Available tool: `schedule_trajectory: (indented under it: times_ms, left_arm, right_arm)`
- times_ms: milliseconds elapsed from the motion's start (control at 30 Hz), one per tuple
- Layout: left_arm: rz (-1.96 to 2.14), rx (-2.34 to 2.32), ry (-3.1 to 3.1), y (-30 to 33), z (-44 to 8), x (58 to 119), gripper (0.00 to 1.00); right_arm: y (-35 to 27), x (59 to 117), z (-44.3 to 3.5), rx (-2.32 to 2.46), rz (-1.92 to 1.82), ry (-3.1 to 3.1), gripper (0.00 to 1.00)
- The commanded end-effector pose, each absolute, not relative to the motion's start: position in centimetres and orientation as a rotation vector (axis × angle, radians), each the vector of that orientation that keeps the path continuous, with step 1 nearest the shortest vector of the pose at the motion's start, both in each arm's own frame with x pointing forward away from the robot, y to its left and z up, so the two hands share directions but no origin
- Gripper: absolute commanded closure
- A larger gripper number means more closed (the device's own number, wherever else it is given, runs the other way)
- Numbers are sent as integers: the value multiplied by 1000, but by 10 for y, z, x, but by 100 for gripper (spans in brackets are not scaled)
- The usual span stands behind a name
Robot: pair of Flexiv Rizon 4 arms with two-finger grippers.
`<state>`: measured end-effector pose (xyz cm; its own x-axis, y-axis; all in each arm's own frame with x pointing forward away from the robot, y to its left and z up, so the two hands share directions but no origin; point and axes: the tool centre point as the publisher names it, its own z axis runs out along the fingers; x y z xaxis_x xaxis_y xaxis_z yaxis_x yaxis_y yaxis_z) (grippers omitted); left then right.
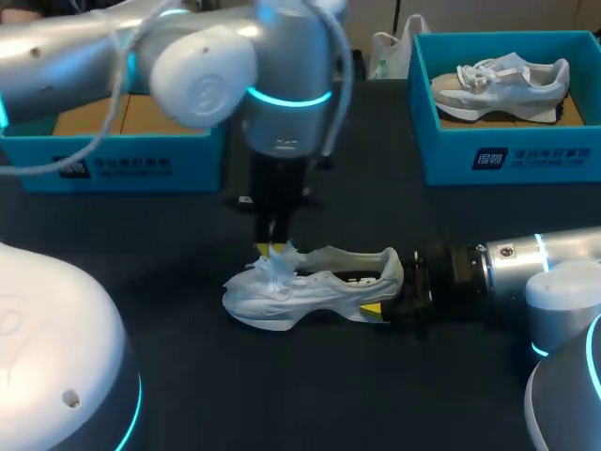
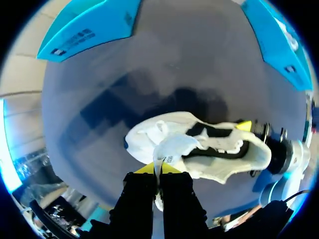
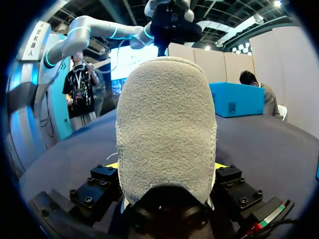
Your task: Take the shoe out of the shoebox, open the shoe tongue, remove and reinsert the insole, then place the shoe into the shoebox
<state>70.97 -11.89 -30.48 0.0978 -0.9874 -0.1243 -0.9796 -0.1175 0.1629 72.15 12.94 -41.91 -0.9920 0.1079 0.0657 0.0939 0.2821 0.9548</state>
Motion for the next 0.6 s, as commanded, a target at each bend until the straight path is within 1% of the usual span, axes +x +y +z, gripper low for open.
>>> schedule_trajectory:
  times_ms: [33, 367, 433, 567, 600]
  left_arm:
    - [201, 2114, -1783, -97, -317, 705, 100]
    - [156, 2089, -1839, -95, -348, 705, 100]
    - [145, 2108, -1846, -95, -353, 705, 93]
    - [129, 2109, -1850, -95, -362, 706, 84]
    - [124, 2107, -1852, -94, -363, 706, 81]
  right_arm:
    - [130, 722, -419, 199, 1860, 2511, 100]
    - [130, 722, -419, 199, 1860, 2511, 100]
    - [130, 722, -419, 199, 1860, 2511, 100]
    - [130, 722, -419, 199, 1860, 2511, 100]
    - [130, 722, -419, 199, 1860, 2511, 100]
